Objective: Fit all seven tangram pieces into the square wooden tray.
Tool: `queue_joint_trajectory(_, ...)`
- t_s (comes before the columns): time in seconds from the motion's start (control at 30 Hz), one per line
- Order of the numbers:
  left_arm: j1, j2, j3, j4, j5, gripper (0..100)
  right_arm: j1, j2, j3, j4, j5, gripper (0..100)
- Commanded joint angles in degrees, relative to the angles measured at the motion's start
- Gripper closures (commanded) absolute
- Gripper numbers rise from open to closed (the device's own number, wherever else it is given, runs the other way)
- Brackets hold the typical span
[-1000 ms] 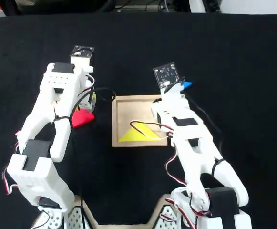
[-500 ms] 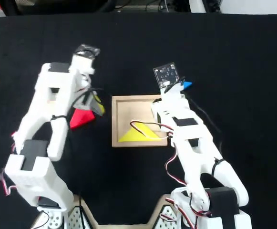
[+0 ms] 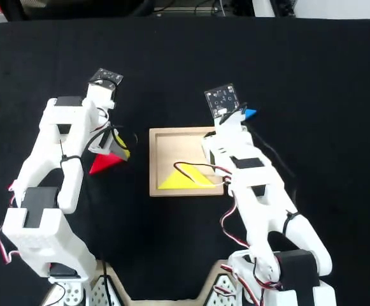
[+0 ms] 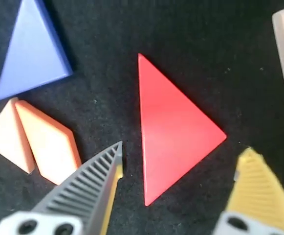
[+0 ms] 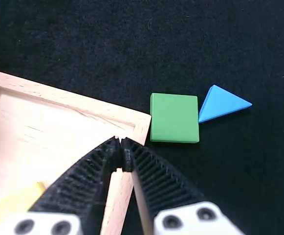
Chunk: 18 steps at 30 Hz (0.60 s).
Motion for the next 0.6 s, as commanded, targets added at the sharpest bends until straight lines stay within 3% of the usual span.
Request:
queue_joint_trajectory(0.0,-0.1,-2.1,0.4,-1.0,1.8,58,-0.6,-2.2,-1.0,-0.9,0.6,98.4)
queue_joint_trajectory(0.57,-0.1,7.7,-5.1,-4.5,3.3,59,-0.6,-2.2,-1.0,-0.9,0.6,98.4)
